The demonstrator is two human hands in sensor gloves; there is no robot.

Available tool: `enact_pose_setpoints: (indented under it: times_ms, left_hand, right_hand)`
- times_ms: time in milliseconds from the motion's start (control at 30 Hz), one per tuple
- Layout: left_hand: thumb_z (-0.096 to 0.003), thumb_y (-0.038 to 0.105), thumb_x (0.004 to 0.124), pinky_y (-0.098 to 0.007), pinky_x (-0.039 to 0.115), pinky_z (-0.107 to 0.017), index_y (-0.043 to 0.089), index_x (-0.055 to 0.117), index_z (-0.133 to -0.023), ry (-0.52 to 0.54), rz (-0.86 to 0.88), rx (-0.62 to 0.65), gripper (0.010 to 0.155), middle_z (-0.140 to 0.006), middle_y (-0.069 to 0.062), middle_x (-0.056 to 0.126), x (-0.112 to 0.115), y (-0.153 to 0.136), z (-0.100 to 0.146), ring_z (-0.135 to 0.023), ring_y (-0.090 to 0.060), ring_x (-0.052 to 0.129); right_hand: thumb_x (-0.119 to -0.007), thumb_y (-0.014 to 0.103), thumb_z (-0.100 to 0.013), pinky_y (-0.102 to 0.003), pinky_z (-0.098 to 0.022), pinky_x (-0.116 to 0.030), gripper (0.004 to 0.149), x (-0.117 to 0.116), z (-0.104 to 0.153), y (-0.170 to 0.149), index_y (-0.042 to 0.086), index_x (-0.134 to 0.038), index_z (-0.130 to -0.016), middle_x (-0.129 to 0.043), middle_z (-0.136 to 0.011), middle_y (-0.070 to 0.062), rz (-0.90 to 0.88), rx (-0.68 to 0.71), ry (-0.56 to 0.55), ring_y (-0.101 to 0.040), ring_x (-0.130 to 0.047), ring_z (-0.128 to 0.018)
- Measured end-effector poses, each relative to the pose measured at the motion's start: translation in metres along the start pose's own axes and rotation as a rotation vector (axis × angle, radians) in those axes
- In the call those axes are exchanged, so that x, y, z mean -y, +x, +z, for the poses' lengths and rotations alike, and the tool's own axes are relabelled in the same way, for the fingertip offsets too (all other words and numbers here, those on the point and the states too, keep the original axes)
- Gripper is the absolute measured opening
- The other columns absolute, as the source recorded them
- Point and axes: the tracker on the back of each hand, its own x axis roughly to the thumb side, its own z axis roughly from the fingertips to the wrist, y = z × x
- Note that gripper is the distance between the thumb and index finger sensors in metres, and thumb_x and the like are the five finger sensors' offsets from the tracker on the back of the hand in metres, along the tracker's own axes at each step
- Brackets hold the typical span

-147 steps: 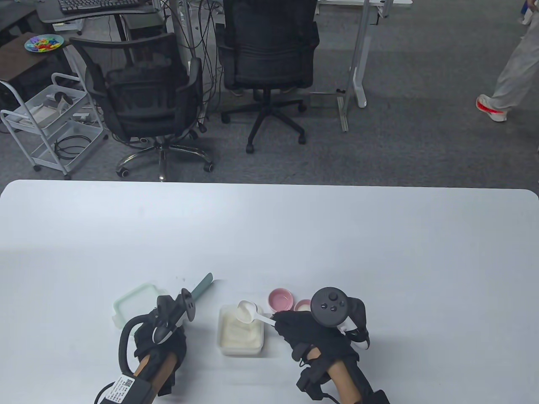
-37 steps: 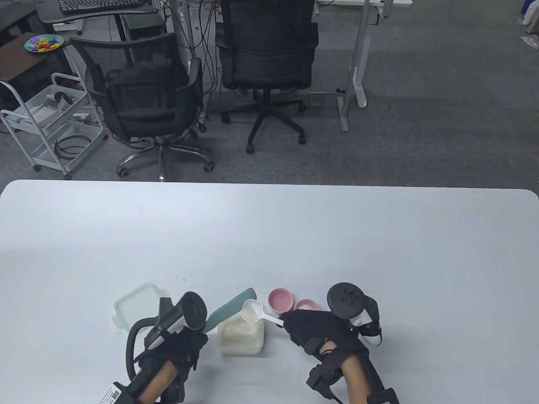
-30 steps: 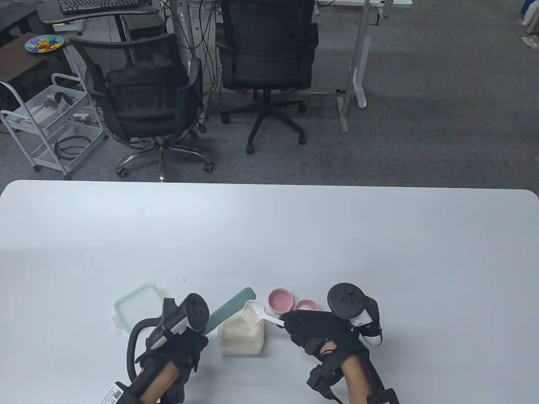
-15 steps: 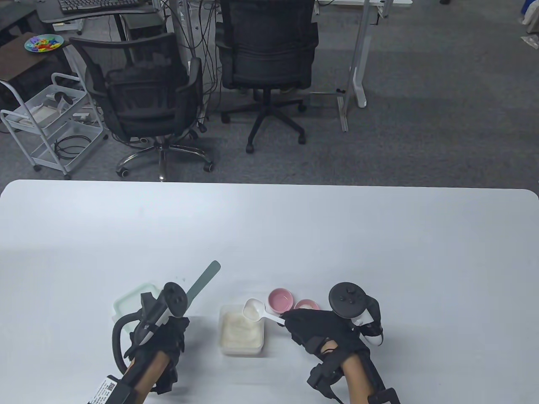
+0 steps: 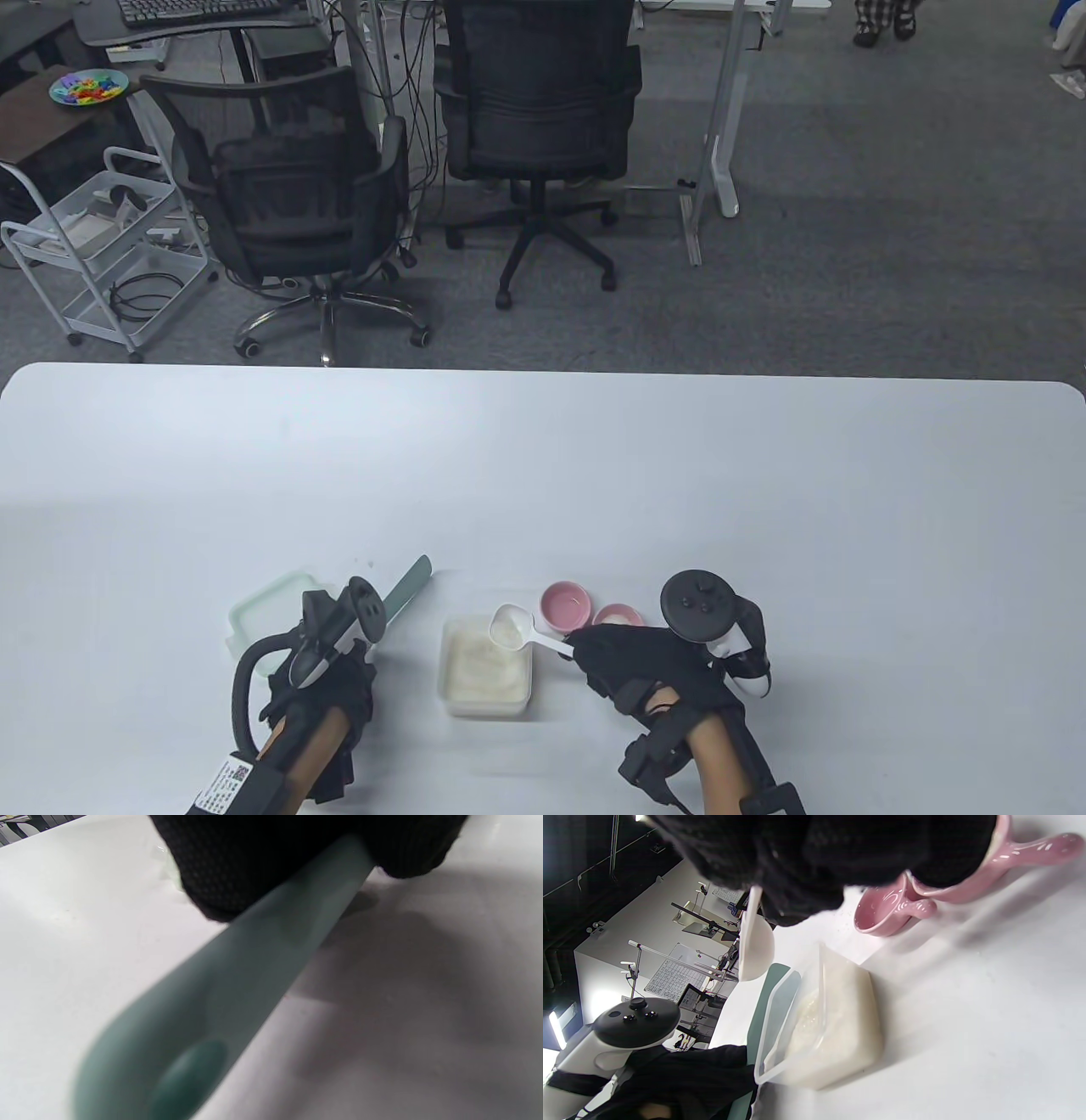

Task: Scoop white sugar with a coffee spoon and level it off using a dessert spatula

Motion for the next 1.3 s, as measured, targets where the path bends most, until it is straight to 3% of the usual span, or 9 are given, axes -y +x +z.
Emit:
enact_pose_setpoints:
  times_ms: [267, 333, 400, 467, 500, 600, 667, 1033, 1300]
  left_hand:
    - [-0.0474, 0.055, 0.082, -0.027, 0.098, -0.043, 0.029, 0.078, -0.097, 0.021, -0.050, -0.030, 0.056, -0.088, 0.003, 0.094, 0.002, 0.004, 0.003, -0.061, -0.018, 0.111]
    - [-0.0474, 0.061, 0.077, -0.032, 0.093, -0.051, 0.033, 0.068, -0.103, 0.075, -0.042, -0.020, 0.063, -0.095, 0.002, 0.088, -0.002, 0.003, 0.009, -0.072, -0.021, 0.106]
    - [-0.0468, 0.065, 0.074, -0.038, 0.086, -0.063, 0.036, 0.056, -0.108, 0.166, 0.008, 0.015, 0.070, -0.106, 0.002, 0.077, -0.009, 0.003, 0.016, -0.088, -0.025, 0.096]
    - [-0.0396, 0.075, 0.066, -0.058, 0.065, -0.073, 0.046, 0.042, -0.108, 0.301, 0.123, 0.140, 0.078, -0.117, 0.000, 0.056, -0.016, 0.005, 0.024, -0.104, -0.038, 0.074]
    - [-0.0418, 0.071, 0.069, -0.058, 0.058, -0.080, 0.041, 0.036, -0.112, 0.352, 0.163, 0.209, 0.083, -0.122, 0.000, 0.045, -0.019, 0.006, 0.027, -0.112, -0.036, 0.062]
    - [-0.0401, 0.076, 0.064, -0.065, 0.037, -0.083, 0.043, 0.020, -0.113, 0.378, 0.175, 0.331, 0.091, -0.126, 0.000, 0.019, -0.022, 0.009, 0.034, -0.120, -0.041, 0.033]
    - [-0.0371, 0.079, 0.059, -0.069, 0.030, -0.081, 0.046, 0.016, -0.112, 0.386, 0.188, 0.392, 0.092, -0.125, -0.001, 0.010, -0.021, 0.012, 0.036, -0.119, -0.044, 0.023]
    - [-0.0322, 0.082, 0.056, -0.068, 0.025, -0.081, 0.047, 0.013, -0.111, 0.353, 0.175, 0.440, 0.096, -0.123, -0.001, 0.002, -0.017, 0.014, 0.033, -0.118, -0.044, 0.014]
    - [-0.0340, 0.080, 0.058, -0.066, 0.025, -0.083, 0.046, 0.013, -0.112, 0.345, 0.150, 0.438, 0.097, -0.123, -0.001, 0.001, -0.015, 0.017, 0.033, -0.119, -0.042, 0.012]
  right_hand:
    - [-0.078, 0.033, -0.052, -0.052, -0.054, -0.074, 0.048, 0.000, 0.000, 0.000, 0.006, -0.084, -0.092, -0.096, -0.050, -0.005, 0.002, -0.001, 0.003, -0.021, -0.089, -0.033]
    - [-0.078, 0.033, -0.053, -0.052, -0.054, -0.074, 0.048, 0.000, 0.000, 0.000, 0.006, -0.084, -0.092, -0.096, -0.050, -0.005, -0.001, -0.002, 0.005, -0.021, -0.089, -0.033]
    - [-0.078, 0.033, -0.053, -0.052, -0.054, -0.074, 0.048, 0.000, 0.000, 0.000, 0.006, -0.084, -0.092, -0.096, -0.050, -0.005, -0.001, -0.003, 0.005, -0.021, -0.089, -0.033]
    - [-0.078, 0.033, -0.053, -0.052, -0.054, -0.074, 0.048, 0.000, 0.000, 0.000, 0.006, -0.084, -0.092, -0.096, -0.050, -0.005, -0.003, -0.004, 0.005, -0.021, -0.089, -0.033]
    - [-0.078, 0.033, -0.053, -0.052, -0.054, -0.074, 0.048, -0.001, 0.000, -0.001, 0.006, -0.084, -0.092, -0.096, -0.050, -0.005, -0.003, -0.006, 0.006, -0.021, -0.089, -0.033]
    - [-0.078, 0.033, -0.053, -0.052, -0.054, -0.074, 0.048, -0.001, 0.000, -0.001, 0.006, -0.084, -0.092, -0.096, -0.051, -0.005, 0.000, -0.009, 0.009, -0.021, -0.089, -0.033]
    - [-0.078, 0.033, -0.053, -0.052, -0.054, -0.074, 0.048, -0.002, -0.001, -0.001, 0.006, -0.084, -0.092, -0.096, -0.051, -0.005, -0.001, -0.011, 0.013, -0.021, -0.089, -0.033]
    - [-0.078, 0.033, -0.052, -0.052, -0.054, -0.074, 0.048, 0.025, 0.011, -0.011, 0.007, -0.083, -0.093, -0.096, -0.052, -0.005, -0.119, -0.011, -0.088, -0.021, -0.089, -0.034]
    - [-0.079, 0.032, -0.053, -0.053, -0.054, -0.073, 0.048, 0.064, 0.032, -0.044, 0.008, -0.083, -0.094, -0.096, -0.053, -0.007, -0.209, -0.164, -0.172, -0.022, -0.088, -0.034]
